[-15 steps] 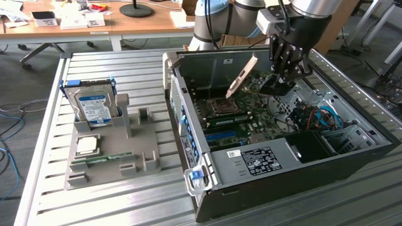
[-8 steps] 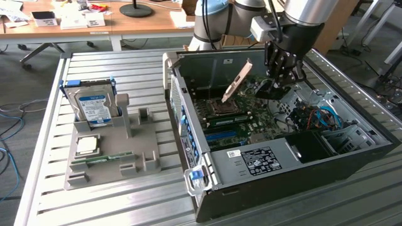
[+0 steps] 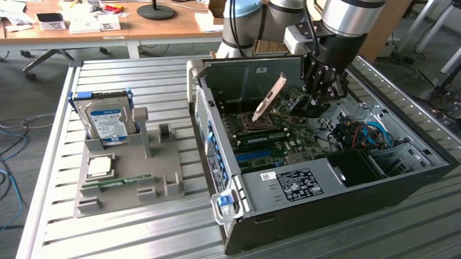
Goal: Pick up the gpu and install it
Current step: 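Insert the gpu into the slot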
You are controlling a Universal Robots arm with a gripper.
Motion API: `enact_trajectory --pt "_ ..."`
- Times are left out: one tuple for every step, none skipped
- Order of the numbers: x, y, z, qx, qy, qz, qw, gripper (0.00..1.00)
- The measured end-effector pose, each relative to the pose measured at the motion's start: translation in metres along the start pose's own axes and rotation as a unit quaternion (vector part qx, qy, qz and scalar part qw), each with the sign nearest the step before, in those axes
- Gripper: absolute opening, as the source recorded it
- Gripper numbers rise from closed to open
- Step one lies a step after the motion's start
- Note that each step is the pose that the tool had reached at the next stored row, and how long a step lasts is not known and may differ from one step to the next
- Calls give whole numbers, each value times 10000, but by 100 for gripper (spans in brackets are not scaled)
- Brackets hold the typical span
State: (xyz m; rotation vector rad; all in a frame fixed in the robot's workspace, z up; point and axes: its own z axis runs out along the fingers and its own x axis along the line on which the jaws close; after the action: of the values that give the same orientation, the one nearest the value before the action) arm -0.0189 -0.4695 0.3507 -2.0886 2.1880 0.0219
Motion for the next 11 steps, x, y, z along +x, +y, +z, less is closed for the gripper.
enact_trajectory --pt "1 10 3 1 -2 1 10000 27" --pt "2 28 8 1 -3 0 10000 27" --pt "3 50 12 0 -3 0 10000 27" --pt "5 66 21 1 -2 0 10000 27" --pt "7 76 36 1 -2 0 10000 27" --pt "9 82 55 1 -3 0 10000 27" --pt "11 87 74 1 -3 0 10000 27" --pt "13 92 91 1 -2 0 10000 27" --pt "15 98 108 0 -2 0 10000 27" --pt "17 105 126 1 -3 0 10000 27" --pt "19 111 143 1 -2 0 10000 27"
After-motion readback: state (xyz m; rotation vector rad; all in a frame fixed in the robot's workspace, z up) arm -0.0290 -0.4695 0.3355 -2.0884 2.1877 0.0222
